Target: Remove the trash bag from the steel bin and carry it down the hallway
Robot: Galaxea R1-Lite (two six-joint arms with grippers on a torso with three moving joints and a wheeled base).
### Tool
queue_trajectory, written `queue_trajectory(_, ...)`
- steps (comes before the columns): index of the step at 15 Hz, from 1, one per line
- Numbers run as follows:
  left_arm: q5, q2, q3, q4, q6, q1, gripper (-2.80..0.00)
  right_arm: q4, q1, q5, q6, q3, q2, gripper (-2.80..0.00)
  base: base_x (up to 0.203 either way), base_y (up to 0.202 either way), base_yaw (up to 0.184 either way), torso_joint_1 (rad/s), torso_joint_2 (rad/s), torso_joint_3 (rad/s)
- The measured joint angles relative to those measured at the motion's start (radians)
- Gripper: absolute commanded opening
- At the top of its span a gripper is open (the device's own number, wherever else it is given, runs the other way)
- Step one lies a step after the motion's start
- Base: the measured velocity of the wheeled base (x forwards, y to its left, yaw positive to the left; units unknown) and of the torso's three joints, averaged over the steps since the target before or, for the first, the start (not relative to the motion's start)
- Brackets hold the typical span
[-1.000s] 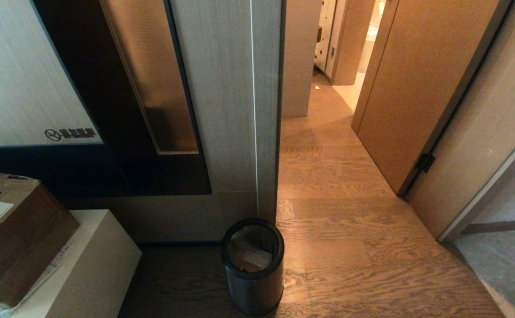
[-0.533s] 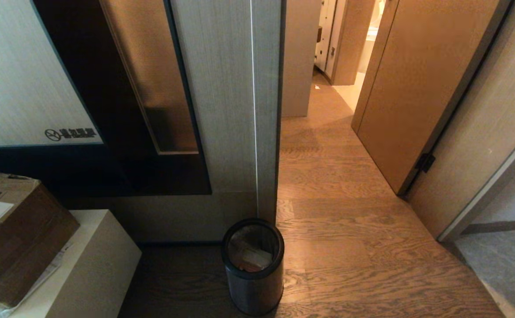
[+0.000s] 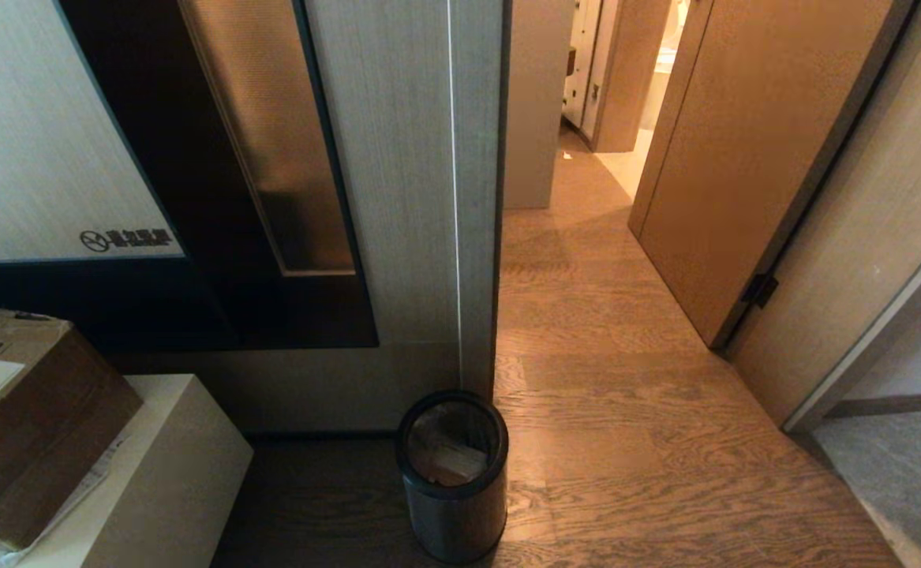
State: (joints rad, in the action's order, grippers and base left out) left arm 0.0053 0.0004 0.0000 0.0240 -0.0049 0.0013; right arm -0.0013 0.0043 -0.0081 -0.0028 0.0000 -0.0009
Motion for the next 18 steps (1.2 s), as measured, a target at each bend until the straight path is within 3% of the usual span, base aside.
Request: queue_trajectory(18, 0.000, 0.000, 0.000, 0.000, 0.000, 0.000, -2.80, 0.000, 0.000, 0.000, 0.000, 0.000, 0.000, -2.80, 0.000, 0.000, 0.000, 0.000, 0.00, 0.000)
